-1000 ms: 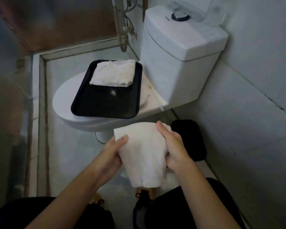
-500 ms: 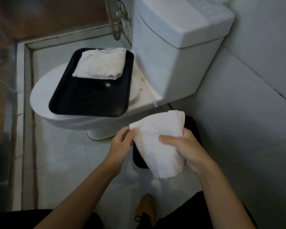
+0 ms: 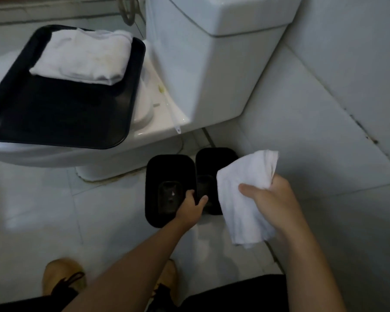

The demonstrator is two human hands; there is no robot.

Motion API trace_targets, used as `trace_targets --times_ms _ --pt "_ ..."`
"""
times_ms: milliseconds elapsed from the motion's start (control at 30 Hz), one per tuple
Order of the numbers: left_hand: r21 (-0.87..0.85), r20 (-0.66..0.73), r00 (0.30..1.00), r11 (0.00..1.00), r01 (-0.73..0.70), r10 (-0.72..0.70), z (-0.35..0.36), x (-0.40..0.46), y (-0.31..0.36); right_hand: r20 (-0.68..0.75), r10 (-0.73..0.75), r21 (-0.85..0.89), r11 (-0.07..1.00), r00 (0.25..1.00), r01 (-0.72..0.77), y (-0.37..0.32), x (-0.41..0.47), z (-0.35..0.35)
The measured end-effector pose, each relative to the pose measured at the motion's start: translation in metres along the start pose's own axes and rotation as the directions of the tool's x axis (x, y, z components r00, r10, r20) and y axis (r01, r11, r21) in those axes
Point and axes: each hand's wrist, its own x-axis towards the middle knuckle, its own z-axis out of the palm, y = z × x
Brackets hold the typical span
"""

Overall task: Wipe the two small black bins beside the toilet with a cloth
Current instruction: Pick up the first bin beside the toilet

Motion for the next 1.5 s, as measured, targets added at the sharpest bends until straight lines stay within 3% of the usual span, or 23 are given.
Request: trace_targets --times_ms 133,300,467,600,733,833,900,1000,1067,1133,1200,1267,1367,1500 --pt "0.082 0.135 0.988 0.993 -0.084 0.073 -0.007 -0.003 -0.022 0.052 -0.034 0.043 0.999 0.998 0.032 -0.009 0.004 0.013" --pt "0.239 0.184 0.975 0.956 -0.17 0.127 -0.019 -0.006 -0.034 0.081 -0.072 0.02 0.997 0.994 0.071 -0.016 0.003 0.025" --pt "0.373 0.03 0.988 0.916 -0.149 0.149 -0.048 -0.023 -0.038 0.152 -0.03 0.003 1.0 0.988 0.03 -0.019 0.001 0.038" --pt "0.178 -0.152 0.985 0.983 -0.052 0.079 -0.095 -0.04 -0.05 0.278 0.065 -0.052 0.997 0.958 -0.053 -0.02 -0.004 0.059" --pt "-0.109 -0.235 0.954 0.98 0.166 -0.188 -0.153 -0.047 -0.077 0.397 0.031 -0.17 0.985 0.917 0.04 -0.033 -0.014 0.088" --pt "-0.34 -0.117 0.906 0.873 0.349 -0.408 -0.192 -0.043 -0.101 0.519 0.027 -0.282 0.949 0.855 0.142 -0.05 -0.011 0.11" --pt "-0.437 -0.031 0.886 0.804 0.404 -0.462 -0.208 -0.043 -0.112 0.582 0.059 -0.395 0.892 0.811 0.219 -0.061 -0.001 0.12" --pt "-0.469 -0.021 0.876 0.779 0.416 -0.481 -0.22 -0.036 -0.133 0.651 0.085 -0.497 0.799 0.754 0.339 -0.066 0.014 0.135" --pt "-0.475 -0.046 0.904 0.806 0.354 -0.425 -0.223 -0.033 -0.148 0.616 0.075 -0.501 0.805 0.784 0.317 -0.047 0.025 0.155" --pt "-0.519 -0.091 0.934 0.817 0.252 -0.346 -0.223 -0.031 -0.158 0.51 -0.013 -0.445 0.852 0.86 0.276 -0.015 0.029 0.185" --pt "-0.513 -0.188 0.937 0.843 0.161 -0.294 -0.227 -0.028 -0.167 0.305 -0.132 -0.349 0.906 0.943 0.24 0.022 0.029 0.222" --pt "-0.507 -0.274 0.926 0.857 0.092 -0.261 -0.228 -0.026 -0.175 0.089 -0.272 -0.303 0.909 0.958 0.286 0.056 0.025 0.256" --pt "-0.5 -0.384 0.894 0.866 0.008 -0.23 -0.222 -0.023 -0.192 0.005 -0.58 -0.406 0.743 0.815 0.532 0.089 0.02 0.296" --pt "-0.39 -0.47 0.873 0.918 -0.073 -0.13 -0.218 -0.017 -0.212 0.146 -0.827 -0.462 0.428 0.543 0.777 0.106 0.022 0.33"
